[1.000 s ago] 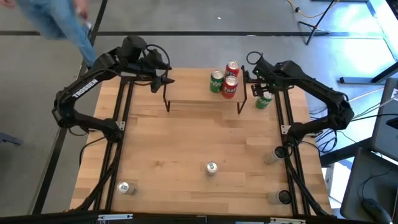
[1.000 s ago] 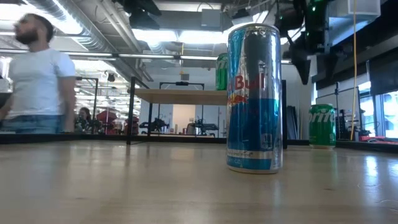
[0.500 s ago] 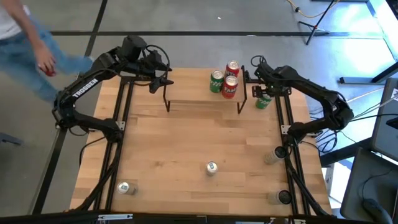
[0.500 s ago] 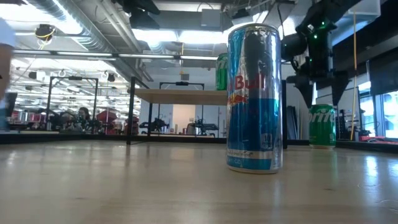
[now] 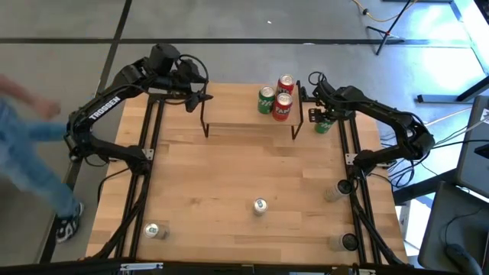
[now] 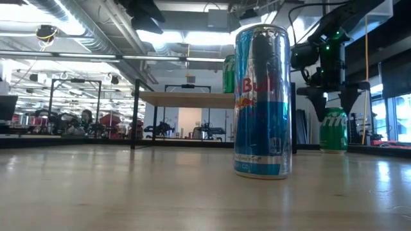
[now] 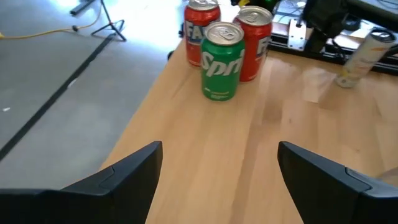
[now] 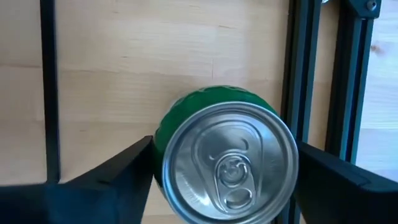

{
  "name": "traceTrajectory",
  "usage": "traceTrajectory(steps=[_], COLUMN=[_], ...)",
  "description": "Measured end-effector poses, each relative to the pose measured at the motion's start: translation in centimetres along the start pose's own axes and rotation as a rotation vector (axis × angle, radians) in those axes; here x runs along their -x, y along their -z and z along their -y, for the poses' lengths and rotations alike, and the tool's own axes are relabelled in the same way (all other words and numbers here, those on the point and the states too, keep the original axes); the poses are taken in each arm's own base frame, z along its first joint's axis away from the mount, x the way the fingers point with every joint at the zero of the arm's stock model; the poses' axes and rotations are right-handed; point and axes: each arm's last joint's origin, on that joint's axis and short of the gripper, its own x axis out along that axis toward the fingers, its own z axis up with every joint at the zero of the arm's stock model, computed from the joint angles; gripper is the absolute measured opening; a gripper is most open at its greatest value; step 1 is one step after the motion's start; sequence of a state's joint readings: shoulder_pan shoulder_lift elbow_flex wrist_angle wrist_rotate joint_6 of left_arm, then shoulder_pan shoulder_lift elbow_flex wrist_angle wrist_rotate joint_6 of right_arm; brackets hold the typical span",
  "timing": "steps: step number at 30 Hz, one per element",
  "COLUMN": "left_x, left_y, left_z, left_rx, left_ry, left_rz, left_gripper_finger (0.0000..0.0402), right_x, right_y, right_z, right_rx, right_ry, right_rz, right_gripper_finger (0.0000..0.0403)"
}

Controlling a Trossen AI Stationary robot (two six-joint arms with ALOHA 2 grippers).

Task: Place canned beverage on shelf
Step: Put the green soda can on the shelf aligned with the other green soda can

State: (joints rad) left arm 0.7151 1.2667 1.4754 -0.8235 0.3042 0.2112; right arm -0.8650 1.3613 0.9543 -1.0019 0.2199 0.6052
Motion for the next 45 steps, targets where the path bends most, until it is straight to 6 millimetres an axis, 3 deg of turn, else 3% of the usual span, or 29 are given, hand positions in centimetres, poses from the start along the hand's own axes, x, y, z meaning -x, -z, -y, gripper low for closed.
traceTrajectory(steps=[2, 6, 12, 25, 29, 33, 45], left_x=[0.0, 0.0, -0.2, -0.3, -0.3, -0.3, -0.3], left_y=[0.0, 0.0, 0.0, -0.1, -0.1, -0.1, -0.1], left_z=[0.0, 0.0, 0.4, 0.7, 0.7, 0.7, 0.7], left_rx=[0.016, 0.025, 0.017, -0.001, -0.001, -0.002, 0.0], left_ry=[-0.004, -0.004, 0.009, -0.001, 0.0, -0.001, -0.001], left_rz=[0.001, -0.002, -0.005, -0.012, -0.012, -0.01, -0.014], left_gripper_finger=[0.0314, 0.0314, 0.0314, 0.0314, 0.0314, 0.0314, 0.0314], right_x=[0.1, 1.2, 5.3, 13.4, 15.1, 16.7, 18.9], right_y=[0.0, 0.4, 1.4, 5.9, 7.2, 7.1, 3.8], right_z=[0.1, 0.5, 0.0, -3.9, -6.0, -9.0, -18.5], right_rx=[0.016, 0.039, 0.114, 0.399, 0.542, 0.623, 0.815], right_ry=[0.004, 0.01, -0.048, -0.309, -0.423, -0.541, -0.401], right_rz=[0.008, -0.006, 0.024, -0.016, 0.032, 0.143, 0.273], right_gripper_finger=[0.0261, 0.0259, 0.0259, 0.0259, 0.0259, 0.0259, 0.0259])
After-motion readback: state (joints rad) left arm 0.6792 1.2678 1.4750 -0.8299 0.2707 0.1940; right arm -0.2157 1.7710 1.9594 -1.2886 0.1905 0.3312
